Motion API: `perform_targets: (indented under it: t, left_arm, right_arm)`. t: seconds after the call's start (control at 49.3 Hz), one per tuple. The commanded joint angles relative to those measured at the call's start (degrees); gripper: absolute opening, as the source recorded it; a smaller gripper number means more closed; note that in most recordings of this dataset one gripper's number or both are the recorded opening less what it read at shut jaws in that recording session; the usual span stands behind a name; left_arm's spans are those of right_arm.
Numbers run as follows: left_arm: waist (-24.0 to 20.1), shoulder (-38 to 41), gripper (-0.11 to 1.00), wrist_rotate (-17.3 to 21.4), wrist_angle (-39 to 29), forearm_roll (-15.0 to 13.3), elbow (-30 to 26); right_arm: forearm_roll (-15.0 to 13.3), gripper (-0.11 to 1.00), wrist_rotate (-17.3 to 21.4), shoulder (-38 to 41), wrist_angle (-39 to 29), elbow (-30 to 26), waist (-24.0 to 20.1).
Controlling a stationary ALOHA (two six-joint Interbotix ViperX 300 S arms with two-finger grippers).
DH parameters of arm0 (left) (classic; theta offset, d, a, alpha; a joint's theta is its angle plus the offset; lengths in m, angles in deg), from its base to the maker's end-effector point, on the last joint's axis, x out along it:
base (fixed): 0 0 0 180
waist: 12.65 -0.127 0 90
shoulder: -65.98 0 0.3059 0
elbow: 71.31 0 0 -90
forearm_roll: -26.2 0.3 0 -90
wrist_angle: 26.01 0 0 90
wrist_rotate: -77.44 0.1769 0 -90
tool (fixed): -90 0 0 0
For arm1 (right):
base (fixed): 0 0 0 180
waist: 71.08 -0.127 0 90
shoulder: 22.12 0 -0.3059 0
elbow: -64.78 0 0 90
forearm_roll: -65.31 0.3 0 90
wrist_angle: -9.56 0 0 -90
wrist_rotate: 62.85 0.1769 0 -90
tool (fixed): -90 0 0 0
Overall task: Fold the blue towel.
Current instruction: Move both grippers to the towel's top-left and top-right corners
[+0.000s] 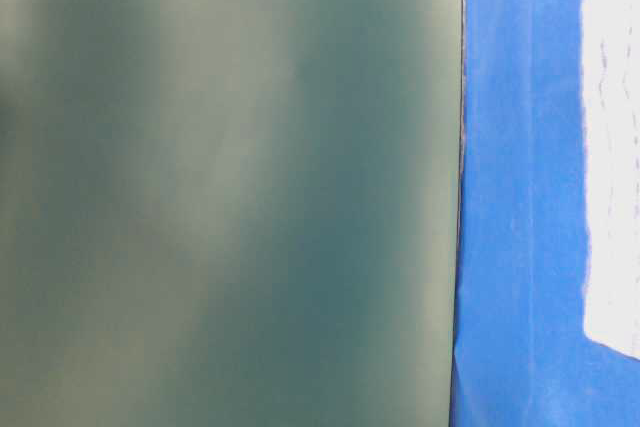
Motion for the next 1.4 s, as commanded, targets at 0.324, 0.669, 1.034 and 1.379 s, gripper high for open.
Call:
perform_targets:
  t: [0.324, 0.669, 1.034, 1.379]
  left_arm:
    - [-0.6, 9.6, 0.01, -0.3, 3.7, -1.2, -3.8]
    - [-5.2, 25.5, 0.09, -0.4, 3.9, -1.4, -8.3]
    - [-8.4, 40.5, 0.87, -0.4, 0.8, -1.4, -12.5]
    - [-10.8, 53.8, 0.84, -0.4, 0.7, -1.4, -16.5]
  right_arm:
    - [0.4, 0.02, 2.0, -1.1, -17.8, -3.9, 1.6]
    - [0.3, 0.02, 6.0, 1.8, -32.3, -2.7, 9.2]
    - [-0.9, 0.67, 6.7, 11.9, -38.5, -0.2, 17.8]
    - [-1.7, 0.62, 6.7, 20.9, -36.0, 1.4, 21.7]
